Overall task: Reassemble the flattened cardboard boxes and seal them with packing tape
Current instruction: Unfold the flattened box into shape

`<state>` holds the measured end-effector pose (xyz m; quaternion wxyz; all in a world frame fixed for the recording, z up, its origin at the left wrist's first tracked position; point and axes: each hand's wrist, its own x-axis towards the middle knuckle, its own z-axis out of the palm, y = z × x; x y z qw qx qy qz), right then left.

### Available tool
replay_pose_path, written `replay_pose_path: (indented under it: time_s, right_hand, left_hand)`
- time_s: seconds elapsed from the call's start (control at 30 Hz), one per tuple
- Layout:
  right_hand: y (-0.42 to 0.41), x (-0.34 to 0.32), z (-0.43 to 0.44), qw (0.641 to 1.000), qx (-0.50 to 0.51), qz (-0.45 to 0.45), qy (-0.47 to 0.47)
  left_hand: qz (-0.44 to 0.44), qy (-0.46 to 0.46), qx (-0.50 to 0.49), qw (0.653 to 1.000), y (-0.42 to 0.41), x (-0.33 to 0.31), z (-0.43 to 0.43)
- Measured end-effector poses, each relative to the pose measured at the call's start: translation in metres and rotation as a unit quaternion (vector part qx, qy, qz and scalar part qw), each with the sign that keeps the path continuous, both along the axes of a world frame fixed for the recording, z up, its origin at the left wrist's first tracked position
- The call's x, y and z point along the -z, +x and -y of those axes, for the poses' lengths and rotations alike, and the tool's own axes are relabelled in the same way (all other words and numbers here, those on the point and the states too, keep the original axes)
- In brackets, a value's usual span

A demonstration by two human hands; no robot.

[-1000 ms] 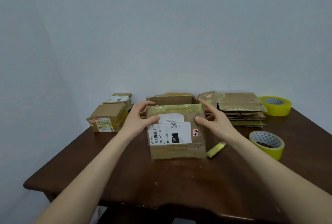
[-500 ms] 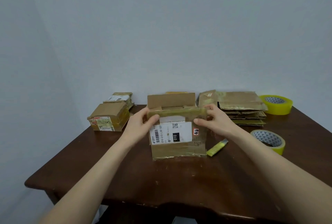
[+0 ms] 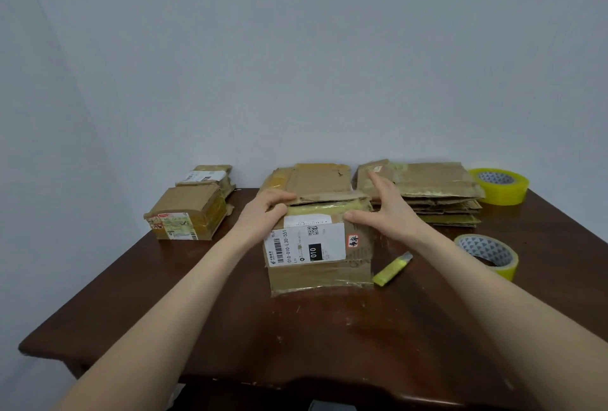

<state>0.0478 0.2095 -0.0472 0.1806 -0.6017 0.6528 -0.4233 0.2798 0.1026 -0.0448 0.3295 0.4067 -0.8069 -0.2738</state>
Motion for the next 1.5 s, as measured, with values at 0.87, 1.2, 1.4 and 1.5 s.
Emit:
replay_pose_path:
  time_s: [0.87,1.2,1.4,1.5]
  right_hand:
    - [0.014,-0.004,0.017,0.980,-0.017,-0.165,0.110]
    - [0.015,-0.007,0.016,0.969,-0.015,-0.204,0.141]
    - [0.019,-0.009,0.015,0.970,-0.007,-0.199,0.140]
    - [0.015,-0.004,0.006,0.979,-0.016,-0.153,0.134]
  left_hand:
    - [0.157,-0.011,0.041,0.987,-0.020,-0.011,0.014]
    - [0.241,-0.032,0.044,0.969,-0.021,-0.018,0.014]
    - [0.294,-0.212,-0.029,0.931,-0.060,-0.008,-0.023]
    - [0.311,-0.219,-0.038,0.924,-0.060,0.000,-0.024]
